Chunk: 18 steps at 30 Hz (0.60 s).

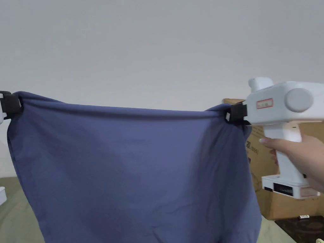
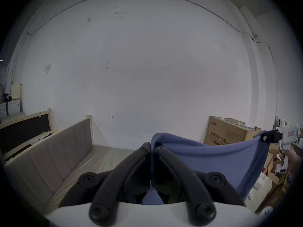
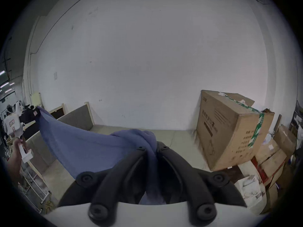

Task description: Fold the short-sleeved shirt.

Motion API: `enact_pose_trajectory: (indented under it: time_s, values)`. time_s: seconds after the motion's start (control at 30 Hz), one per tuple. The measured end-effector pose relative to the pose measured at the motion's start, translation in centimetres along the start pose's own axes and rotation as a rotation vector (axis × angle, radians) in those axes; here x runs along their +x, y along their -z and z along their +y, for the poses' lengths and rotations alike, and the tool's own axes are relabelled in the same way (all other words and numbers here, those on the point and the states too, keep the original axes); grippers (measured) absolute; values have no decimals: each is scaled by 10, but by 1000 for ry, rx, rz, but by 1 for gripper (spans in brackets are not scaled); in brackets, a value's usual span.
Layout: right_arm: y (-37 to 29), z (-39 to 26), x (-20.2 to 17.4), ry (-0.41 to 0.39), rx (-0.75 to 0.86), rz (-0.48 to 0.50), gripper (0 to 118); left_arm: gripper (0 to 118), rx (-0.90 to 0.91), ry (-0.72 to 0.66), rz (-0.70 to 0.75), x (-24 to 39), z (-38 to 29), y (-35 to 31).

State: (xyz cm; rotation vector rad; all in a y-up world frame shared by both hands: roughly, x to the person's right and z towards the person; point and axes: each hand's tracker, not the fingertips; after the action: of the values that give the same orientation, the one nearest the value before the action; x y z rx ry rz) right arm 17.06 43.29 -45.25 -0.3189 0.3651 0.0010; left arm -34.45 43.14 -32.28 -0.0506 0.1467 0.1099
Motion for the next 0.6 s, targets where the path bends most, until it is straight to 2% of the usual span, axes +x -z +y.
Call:
enact_pose_trajectory:
  time_s: [0.3, 0.47, 0.6]
  values:
    - [129, 0, -18, 65, 33, -36, 8, 2, 53, 16, 125, -10, -5, 84]
    - [177, 2, -34, 92, 116, -6, 8, 2, 95, 34, 179, -34, -19, 111]
    - [201, -11, -45, 107, 147, 40, 8, 2, 143, -29, 189, -57, -43, 105]
